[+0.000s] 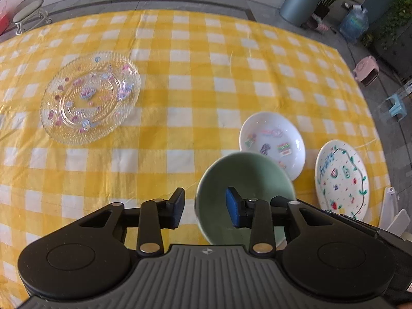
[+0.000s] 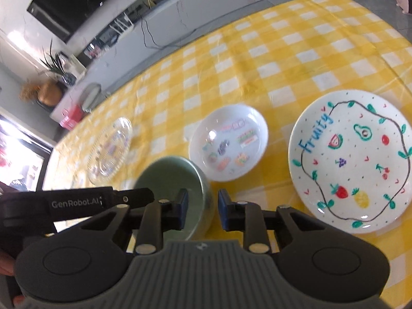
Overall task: Organize plates and bowls
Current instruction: 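Reach the left tool to the pale green bowl rim and grasp it, then carry the green bowl with the left tool toward the stacked steel bowls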
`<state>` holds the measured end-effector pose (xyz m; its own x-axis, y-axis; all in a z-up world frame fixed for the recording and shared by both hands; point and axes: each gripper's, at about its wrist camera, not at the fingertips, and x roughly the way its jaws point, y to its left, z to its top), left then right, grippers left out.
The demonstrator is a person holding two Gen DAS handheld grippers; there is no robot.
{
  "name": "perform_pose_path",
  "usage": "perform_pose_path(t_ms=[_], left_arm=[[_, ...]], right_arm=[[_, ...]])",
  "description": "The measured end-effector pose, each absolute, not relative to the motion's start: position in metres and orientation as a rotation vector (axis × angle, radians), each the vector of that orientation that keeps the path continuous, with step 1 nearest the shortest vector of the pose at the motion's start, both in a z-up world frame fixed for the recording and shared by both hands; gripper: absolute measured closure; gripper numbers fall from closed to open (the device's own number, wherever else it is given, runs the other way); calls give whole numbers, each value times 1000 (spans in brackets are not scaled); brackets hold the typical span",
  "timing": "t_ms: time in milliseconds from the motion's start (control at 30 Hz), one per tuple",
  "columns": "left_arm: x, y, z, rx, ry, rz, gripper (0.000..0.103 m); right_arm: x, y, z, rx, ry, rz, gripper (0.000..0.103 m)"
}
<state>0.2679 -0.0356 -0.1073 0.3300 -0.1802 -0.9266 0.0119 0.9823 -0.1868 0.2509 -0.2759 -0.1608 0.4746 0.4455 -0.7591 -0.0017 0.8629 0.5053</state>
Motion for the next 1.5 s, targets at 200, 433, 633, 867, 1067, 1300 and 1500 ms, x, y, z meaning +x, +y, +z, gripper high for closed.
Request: perform_pose_path(t_ms=[200, 433, 633, 867, 1067, 1300, 1500], left_arm=[[270, -44, -118, -92, 1274, -121, 77], [273, -49, -125, -62, 1303, -100, 90], [273, -52, -124, -48, 1293, -92, 92], [269, -57, -115, -45, 1274, -91, 94], [265, -59, -104, -50, 1245, -85, 95], [251, -56, -86, -71, 1198, -90, 95], [232, -54, -60, -96, 1126, -115, 95]], right_arm=[[252, -267, -169, 439, 1077, 287, 83], [253, -265, -173, 433, 1088, 291, 86], [252, -265, -172, 428, 1085, 284, 87], [249, -267, -171, 432, 1090, 253, 90], [244, -271, -165, 437, 1064, 252, 91], [233, -277, -154, 456, 1030, 268, 91], [214, -282, -134, 476, 978, 272, 91]])
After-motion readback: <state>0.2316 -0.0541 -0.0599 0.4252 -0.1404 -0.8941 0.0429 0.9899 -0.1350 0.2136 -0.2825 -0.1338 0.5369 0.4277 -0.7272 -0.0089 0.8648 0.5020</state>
